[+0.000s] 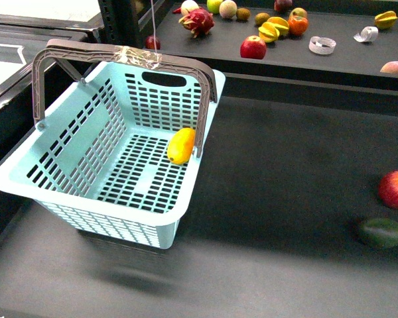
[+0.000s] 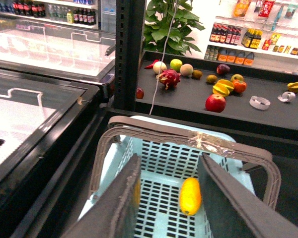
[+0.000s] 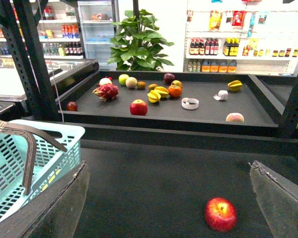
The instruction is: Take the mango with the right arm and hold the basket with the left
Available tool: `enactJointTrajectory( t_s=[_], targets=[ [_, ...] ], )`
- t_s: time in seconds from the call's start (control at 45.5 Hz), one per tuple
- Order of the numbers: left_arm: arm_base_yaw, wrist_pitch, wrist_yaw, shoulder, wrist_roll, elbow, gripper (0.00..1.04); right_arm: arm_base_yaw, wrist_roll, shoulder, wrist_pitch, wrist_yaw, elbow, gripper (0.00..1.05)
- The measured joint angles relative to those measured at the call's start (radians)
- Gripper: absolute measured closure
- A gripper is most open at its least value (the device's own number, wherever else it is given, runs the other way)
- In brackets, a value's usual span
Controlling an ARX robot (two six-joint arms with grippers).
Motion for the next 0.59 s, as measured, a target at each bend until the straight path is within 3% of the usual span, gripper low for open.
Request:
enactJointTrajectory(
  t_s=[0.154, 0.351, 0.439, 0.593],
  targets=[
    [0.051, -0.064, 0.046, -0.162, 0.074, -0.107, 1.01, 0.0, 0.0, 0.0, 0.0, 0.0, 0.0, 0.08],
    [0.096, -0.195, 0.091, -0.376, 0.084, -0.192, 1.01, 0.0, 0.0, 0.0, 0.0, 0.0, 0.0, 0.08],
    [0.157, -0.257, 0.165, -0.46, 0.087, -0.213, 1.01, 0.0, 0.0, 0.0, 0.0, 0.0, 0.0, 0.08],
    [0.174, -0.374, 0.171, -0.608, 0.089, -0.24, 1.01, 0.0, 0.0, 0.0, 0.0, 0.0, 0.0, 0.08]
  ],
)
